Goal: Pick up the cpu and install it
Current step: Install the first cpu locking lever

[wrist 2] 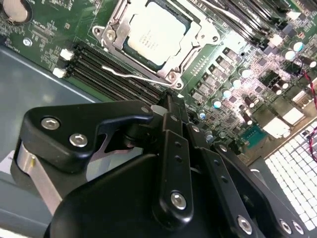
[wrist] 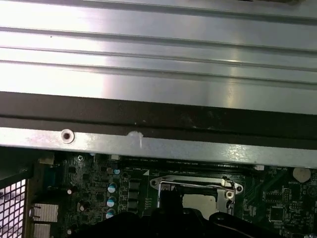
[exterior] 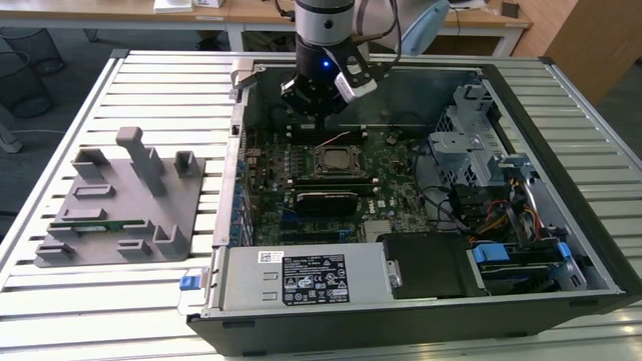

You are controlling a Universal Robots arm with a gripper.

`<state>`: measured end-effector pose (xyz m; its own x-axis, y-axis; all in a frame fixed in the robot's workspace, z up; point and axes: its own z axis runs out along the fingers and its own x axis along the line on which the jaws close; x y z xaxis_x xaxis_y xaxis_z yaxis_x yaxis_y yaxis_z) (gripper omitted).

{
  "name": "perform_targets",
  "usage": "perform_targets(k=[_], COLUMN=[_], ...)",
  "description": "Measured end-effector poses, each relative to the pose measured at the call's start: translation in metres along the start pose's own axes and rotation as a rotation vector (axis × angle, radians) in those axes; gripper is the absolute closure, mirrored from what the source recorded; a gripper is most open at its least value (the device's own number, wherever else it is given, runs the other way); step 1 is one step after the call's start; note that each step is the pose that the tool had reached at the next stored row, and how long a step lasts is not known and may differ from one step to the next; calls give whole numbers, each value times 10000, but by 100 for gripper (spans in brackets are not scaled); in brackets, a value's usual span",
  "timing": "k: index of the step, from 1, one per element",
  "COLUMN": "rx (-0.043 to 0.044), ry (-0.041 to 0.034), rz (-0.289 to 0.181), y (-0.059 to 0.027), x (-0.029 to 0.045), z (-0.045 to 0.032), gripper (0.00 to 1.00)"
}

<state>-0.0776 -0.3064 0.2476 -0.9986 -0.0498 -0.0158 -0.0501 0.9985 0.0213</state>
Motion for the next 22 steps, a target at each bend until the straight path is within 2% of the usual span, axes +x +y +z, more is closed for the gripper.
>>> perform_targets(k=[7,14,18,22], rx=[-1,-16,-42,-40], ry=[-1,-4,-5,-4], rz=[39,59,59,61], y=[-6,-11,-7,30], x=[-16,-186,-208,-244], z=[25,75,134,159], gripper=[89,89,89,89])
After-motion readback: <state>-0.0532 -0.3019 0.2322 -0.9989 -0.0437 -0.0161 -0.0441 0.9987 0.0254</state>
